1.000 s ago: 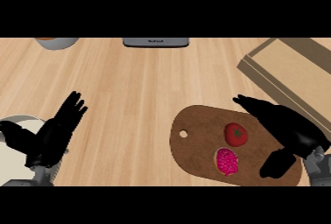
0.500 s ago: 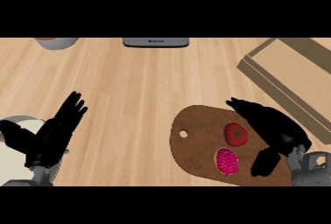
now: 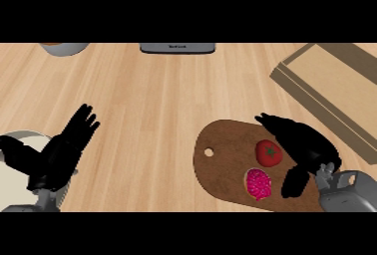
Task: Pick the tomato from the cutting board and place it in the cardboard box
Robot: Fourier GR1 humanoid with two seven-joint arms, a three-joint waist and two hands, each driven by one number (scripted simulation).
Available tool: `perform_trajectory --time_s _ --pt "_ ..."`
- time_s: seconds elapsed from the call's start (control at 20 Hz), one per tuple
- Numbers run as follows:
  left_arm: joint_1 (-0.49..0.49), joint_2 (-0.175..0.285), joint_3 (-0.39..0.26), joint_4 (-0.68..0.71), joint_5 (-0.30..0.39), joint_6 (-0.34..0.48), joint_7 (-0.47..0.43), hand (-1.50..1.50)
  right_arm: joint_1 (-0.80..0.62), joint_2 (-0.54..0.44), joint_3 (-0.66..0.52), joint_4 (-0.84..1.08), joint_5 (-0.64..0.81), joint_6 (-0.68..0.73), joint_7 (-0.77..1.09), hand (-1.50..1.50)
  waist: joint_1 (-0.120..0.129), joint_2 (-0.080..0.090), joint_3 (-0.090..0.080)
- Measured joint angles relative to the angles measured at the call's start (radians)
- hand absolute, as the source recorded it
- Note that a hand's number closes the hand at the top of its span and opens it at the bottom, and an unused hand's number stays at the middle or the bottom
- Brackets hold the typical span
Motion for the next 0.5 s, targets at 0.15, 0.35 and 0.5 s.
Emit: perform_trajectory --time_s 0.15,0.35,0.5 --pt "0.002 0.0 0.001 -0.003 0.004 -0.009 -0.004 0.0 -0.002 0.014 0.001 0.018 0.014 0.006 0.0 -1.5 0.0 0.001 -0.001" --pt "-0.001 -0.007 0.004 0.009 -0.019 -0.003 -0.027 0.0 0.004 0.027 0.014 0.063 0.046 0.008 -0.033 -1.5 0.0 -0.001 0.003" --pt "0.003 -0.008 0.006 0.002 -0.02 -0.009 -0.024 0.0 -0.002 0.048 0.016 0.096 0.07 0.008 -0.042 -1.5 0.0 -0.001 0.003"
